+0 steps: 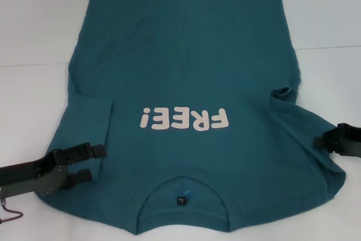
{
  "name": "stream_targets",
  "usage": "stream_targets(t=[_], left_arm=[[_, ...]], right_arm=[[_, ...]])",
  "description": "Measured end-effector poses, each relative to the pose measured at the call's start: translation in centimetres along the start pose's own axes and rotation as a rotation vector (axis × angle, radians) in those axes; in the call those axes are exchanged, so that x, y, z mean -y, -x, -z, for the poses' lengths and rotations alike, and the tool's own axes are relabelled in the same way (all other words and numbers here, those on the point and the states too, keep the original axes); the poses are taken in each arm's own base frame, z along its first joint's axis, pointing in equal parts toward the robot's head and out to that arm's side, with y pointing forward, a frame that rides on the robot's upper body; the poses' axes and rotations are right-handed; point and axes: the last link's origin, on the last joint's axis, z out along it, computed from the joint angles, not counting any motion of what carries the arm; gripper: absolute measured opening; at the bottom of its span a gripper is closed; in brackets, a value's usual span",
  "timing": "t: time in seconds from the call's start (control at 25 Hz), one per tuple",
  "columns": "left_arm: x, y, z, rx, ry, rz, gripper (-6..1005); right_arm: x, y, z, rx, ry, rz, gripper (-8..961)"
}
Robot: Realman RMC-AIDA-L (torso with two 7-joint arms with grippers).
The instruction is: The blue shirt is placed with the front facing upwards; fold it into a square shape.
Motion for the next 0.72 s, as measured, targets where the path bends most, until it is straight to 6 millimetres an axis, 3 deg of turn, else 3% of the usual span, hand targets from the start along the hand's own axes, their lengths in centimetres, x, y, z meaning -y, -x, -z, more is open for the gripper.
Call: stream_targets(t=[0.2,0.6,0.72], left_arm=[[0.05,0.03,0.04,-0.001,-0.001,0.001,946],[0.06,0.05,0.06,0.000,-0.001,0.002,946],[0.06,0.06,0.06,0.000,-0.001,0.002,946]], right_arm=[[-0.02,-0.04,0.12,-0.008,0.004,0.002,171],[-0.09,0.05,0.51,-0.018,0.011,0.007,-1],[-0.43,0.02,0.76,-0.027,0.036,0.020,-1]])
